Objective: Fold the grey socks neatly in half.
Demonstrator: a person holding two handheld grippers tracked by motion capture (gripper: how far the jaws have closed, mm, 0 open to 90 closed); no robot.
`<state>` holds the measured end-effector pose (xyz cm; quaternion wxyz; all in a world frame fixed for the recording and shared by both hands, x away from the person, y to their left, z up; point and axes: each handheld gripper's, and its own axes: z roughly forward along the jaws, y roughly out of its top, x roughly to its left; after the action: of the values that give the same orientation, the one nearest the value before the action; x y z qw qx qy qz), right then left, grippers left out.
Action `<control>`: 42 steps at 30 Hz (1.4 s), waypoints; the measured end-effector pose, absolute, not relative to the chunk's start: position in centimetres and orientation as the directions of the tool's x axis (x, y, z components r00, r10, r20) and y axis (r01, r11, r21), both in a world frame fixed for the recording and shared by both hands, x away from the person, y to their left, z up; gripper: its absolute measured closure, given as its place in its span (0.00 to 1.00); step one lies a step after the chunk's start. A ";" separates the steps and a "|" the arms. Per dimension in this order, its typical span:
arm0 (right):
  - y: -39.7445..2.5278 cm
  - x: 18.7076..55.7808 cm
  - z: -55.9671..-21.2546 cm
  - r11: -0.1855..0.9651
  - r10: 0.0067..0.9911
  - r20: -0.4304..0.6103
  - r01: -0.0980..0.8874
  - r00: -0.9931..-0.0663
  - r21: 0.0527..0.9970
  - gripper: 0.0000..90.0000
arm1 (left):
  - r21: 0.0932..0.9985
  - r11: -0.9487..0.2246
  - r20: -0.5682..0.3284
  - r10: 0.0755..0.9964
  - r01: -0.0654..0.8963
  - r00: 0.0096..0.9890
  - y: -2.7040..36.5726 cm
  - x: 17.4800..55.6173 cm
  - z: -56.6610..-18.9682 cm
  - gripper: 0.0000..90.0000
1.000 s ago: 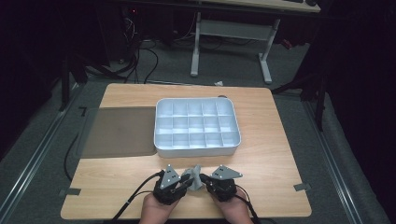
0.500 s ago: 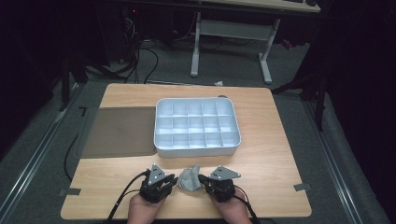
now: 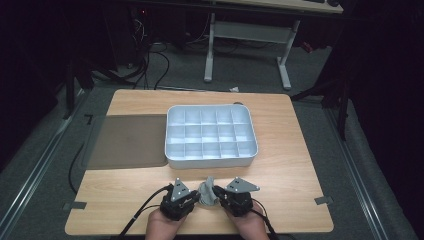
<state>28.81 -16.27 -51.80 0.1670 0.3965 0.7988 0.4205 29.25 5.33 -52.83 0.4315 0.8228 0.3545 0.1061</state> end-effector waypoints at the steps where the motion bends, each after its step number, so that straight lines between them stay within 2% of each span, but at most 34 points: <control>1: -16.3 28.8 -51.7 0.330 0.775 0.067 0.492 -0.629 0.806 0.96 | 0.785 -0.378 -0.132 0.672 0.491 0.729 5.1 29.3 -52.8 0.88; 23: -16.8 29.0 -51.4 0.297 0.784 0.088 0.496 -0.614 0.816 0.97 | 0.783 -0.436 -0.091 0.625 0.443 0.775 1.8 29.4 -52.9 0.99; 42: -17.0 28.4 -51.6 0.284 0.776 0.115 0.506 -0.620 0.814 0.97 | 0.780 -0.449 -0.078 0.622 0.436 0.779 1.6 29.6 -53.2 1.00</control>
<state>28.39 -17.03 -51.62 0.1539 0.4077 0.7863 0.4380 29.62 1.58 -53.15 0.4213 0.8439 0.3134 0.1100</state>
